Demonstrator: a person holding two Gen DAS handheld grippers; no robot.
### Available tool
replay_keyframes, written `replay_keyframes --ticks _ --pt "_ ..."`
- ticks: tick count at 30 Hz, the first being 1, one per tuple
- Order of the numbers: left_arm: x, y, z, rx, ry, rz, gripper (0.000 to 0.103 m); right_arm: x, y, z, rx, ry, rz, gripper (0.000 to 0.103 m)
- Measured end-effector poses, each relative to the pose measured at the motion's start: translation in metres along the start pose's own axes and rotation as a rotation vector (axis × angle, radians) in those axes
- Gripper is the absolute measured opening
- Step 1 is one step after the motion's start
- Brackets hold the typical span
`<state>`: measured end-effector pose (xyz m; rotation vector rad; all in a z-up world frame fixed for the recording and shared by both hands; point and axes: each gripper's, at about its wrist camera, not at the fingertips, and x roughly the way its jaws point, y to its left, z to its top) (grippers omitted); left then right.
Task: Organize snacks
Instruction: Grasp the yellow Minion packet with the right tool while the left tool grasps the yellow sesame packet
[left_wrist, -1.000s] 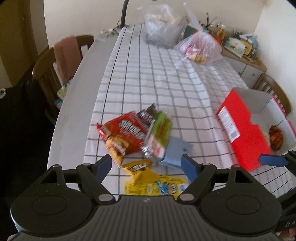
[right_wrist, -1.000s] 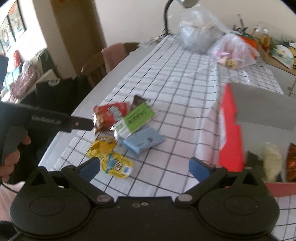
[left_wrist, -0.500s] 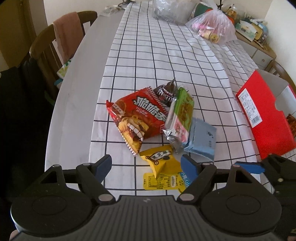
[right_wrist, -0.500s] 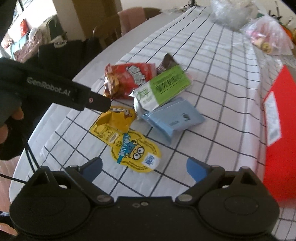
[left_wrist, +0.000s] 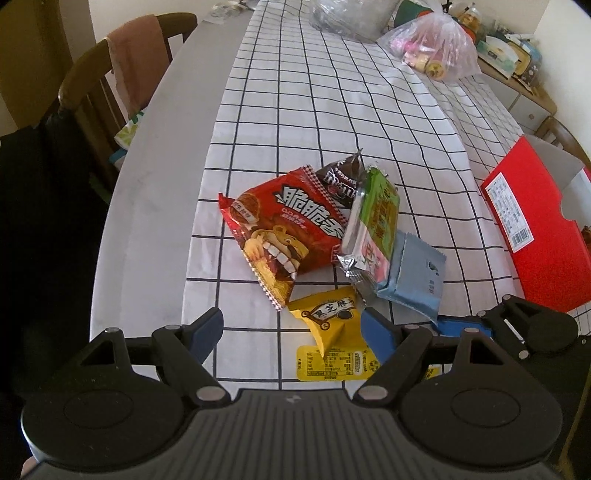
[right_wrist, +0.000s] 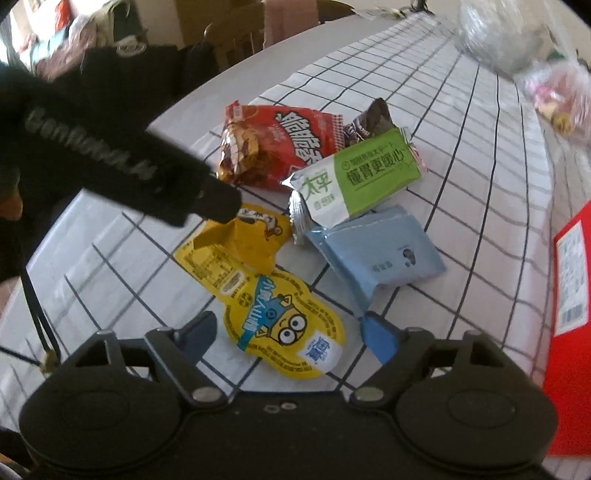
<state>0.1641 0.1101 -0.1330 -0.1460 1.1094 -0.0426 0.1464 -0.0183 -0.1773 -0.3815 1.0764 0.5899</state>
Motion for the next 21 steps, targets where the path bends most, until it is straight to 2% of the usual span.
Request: replay_keyframes --ticks 3,8,12,17,21 --pt "0.003 -0.005 0.003 0.012 0.005 -0.011 0.082 -0.004 0.000 -0.002 -0.012 -0.008 0.003 0.068" --pt "0.013 -0.012 0.009 0.024 0.034 -0.028 0.082 -0.011 -0.003 -0.010 -0.022 -0.002 0.007 0.067" --pt "0.025 -0.013 0.015 -0.017 0.072 -0.047 0.081 -0.015 -0.009 -0.016 0.004 0.016 0.015 0.067" --pt "0.033 -0.019 0.011 0.001 0.102 -0.033 0.080 -0.025 -0.020 -0.029 0.051 0.027 0.017 0.067" --pt "0.039 -0.024 0.009 -0.004 0.113 -0.008 0.071 -0.032 -0.028 -0.037 0.102 0.027 0.018 0.067"
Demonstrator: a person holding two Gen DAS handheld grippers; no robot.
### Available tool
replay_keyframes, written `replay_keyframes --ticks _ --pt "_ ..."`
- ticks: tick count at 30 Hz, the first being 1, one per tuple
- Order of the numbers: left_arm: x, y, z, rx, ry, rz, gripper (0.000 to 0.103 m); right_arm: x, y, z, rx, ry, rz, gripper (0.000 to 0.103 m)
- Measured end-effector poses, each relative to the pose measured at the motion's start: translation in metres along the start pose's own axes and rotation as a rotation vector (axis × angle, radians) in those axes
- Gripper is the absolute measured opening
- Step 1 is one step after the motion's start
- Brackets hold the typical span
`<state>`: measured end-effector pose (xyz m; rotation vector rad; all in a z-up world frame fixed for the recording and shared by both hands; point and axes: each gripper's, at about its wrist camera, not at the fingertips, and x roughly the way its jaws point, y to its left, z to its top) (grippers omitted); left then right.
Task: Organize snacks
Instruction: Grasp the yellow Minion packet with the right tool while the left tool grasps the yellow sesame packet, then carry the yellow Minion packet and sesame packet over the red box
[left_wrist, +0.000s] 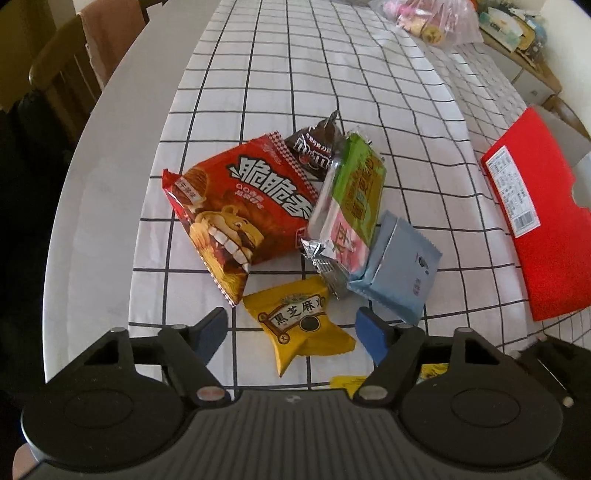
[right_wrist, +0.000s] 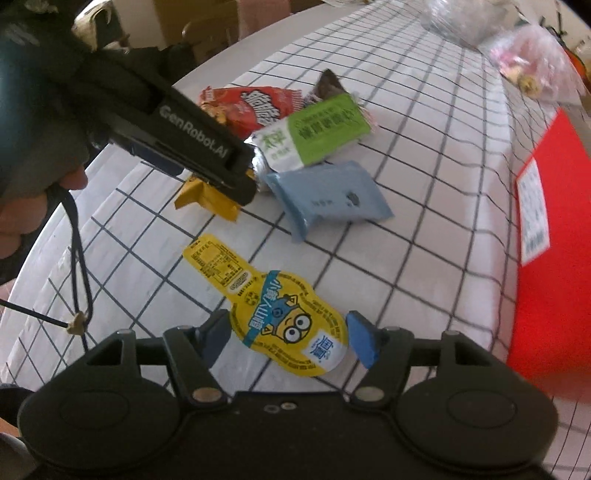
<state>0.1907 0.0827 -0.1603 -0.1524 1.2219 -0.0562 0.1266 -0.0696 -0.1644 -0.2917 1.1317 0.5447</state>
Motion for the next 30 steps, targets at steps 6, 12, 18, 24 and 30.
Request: replay_keyframes --ticks 6,12,18,24,30 --pt "0.006 -0.006 -0.002 0.005 0.010 0.029 0.053 -0.015 -0.008 -0.007 0.038 -0.025 -0.008 0.067" --pt "0.003 -0.008 -0.004 0.003 -0.009 0.029 0.033 -0.033 -0.020 -0.013 0.094 -0.061 -0.008 0.067" --pt "-0.008 -0.006 -0.011 -0.011 -0.024 0.032 0.032 -0.052 -0.034 -0.018 0.154 -0.092 0.005 0.067" --pt "-0.033 -0.011 -0.023 -0.026 -0.057 0.004 0.032 -0.075 -0.046 -0.024 0.177 -0.129 0.004 0.067" --pt "-0.067 -0.027 -0.030 -0.030 -0.115 -0.024 0.032 -0.104 -0.061 -0.026 0.191 -0.183 -0.005 0.067"
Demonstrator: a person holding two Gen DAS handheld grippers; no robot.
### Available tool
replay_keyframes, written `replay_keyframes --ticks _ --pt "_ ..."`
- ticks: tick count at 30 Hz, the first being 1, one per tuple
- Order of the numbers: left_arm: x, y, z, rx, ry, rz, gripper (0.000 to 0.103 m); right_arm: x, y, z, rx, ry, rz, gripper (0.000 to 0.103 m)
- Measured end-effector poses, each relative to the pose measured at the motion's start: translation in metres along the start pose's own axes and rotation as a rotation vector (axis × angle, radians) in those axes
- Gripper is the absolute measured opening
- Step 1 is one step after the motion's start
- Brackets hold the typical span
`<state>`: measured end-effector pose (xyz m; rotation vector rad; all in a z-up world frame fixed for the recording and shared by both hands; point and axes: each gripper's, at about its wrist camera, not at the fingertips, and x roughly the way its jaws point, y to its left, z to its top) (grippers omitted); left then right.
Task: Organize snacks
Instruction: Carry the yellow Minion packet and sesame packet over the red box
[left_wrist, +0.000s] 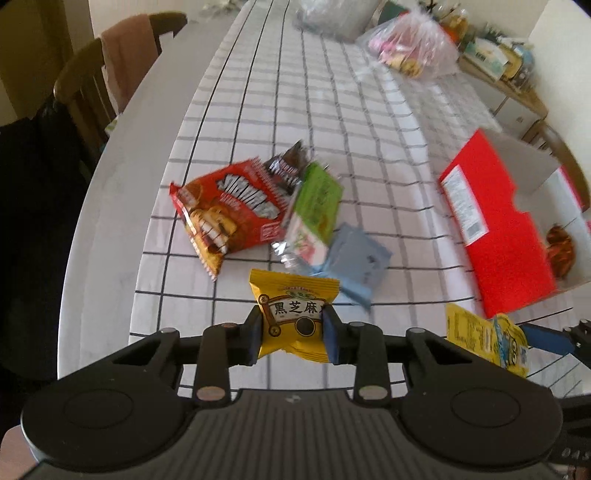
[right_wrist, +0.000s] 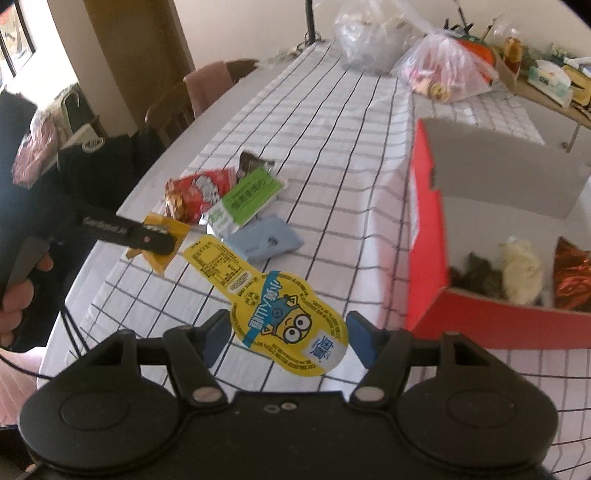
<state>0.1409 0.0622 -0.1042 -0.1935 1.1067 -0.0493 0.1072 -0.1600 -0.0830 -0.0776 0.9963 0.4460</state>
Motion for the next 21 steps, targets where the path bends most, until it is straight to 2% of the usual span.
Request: replay_keyframes --ticks 11,21 --pt "-0.045 -0.061 0.014 0.041 -0.110 -0.072 0.032 -0.053 -0.047 0.015 0.023 -0.123 -0.051 0.067" --pt "-0.050 -0.142 0.029 0.131 -0.161 -0.115 0.032 -0.083 -0.112 0.017 0.077 -0.186 -0.113 0.067"
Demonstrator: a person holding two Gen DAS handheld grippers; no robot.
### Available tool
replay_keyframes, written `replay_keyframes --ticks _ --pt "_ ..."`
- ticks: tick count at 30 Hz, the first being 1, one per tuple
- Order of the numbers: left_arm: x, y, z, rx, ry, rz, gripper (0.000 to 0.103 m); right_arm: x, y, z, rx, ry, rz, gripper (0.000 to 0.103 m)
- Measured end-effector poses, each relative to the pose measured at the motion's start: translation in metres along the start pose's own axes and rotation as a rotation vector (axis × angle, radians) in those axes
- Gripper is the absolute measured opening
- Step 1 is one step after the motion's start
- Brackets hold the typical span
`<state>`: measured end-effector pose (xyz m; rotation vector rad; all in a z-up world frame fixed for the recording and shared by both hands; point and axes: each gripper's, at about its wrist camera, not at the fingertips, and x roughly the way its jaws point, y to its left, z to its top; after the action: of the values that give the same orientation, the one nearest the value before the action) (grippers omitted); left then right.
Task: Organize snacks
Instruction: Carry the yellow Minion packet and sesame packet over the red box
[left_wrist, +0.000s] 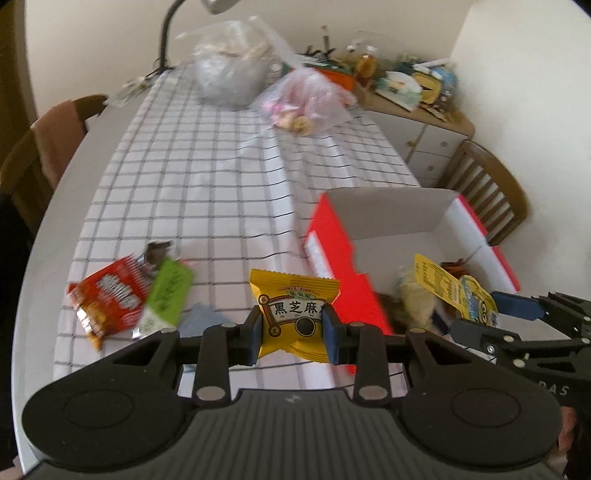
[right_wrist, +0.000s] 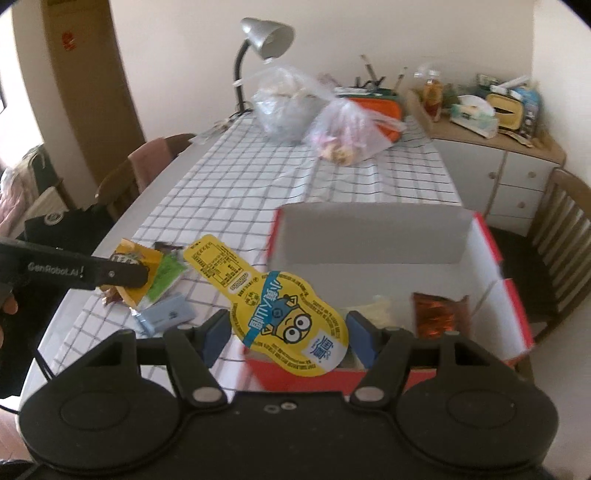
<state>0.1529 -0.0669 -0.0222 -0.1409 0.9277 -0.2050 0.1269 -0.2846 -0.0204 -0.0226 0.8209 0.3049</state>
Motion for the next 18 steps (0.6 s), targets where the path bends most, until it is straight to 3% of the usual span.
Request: replay_keyframes --ticks 6,18 --pt "0.017 -0.047 0.010 0.050 0.001 -0.017 0.032 -0.002 -0.040 0.005 0.024 -0.014 -0.034 0.067" --pt "0.070 -0.111 0.020 0.099 0.081 -0.016 0.032 0.025 -0.112 0.009 0.079 0.031 -0.126 0.067"
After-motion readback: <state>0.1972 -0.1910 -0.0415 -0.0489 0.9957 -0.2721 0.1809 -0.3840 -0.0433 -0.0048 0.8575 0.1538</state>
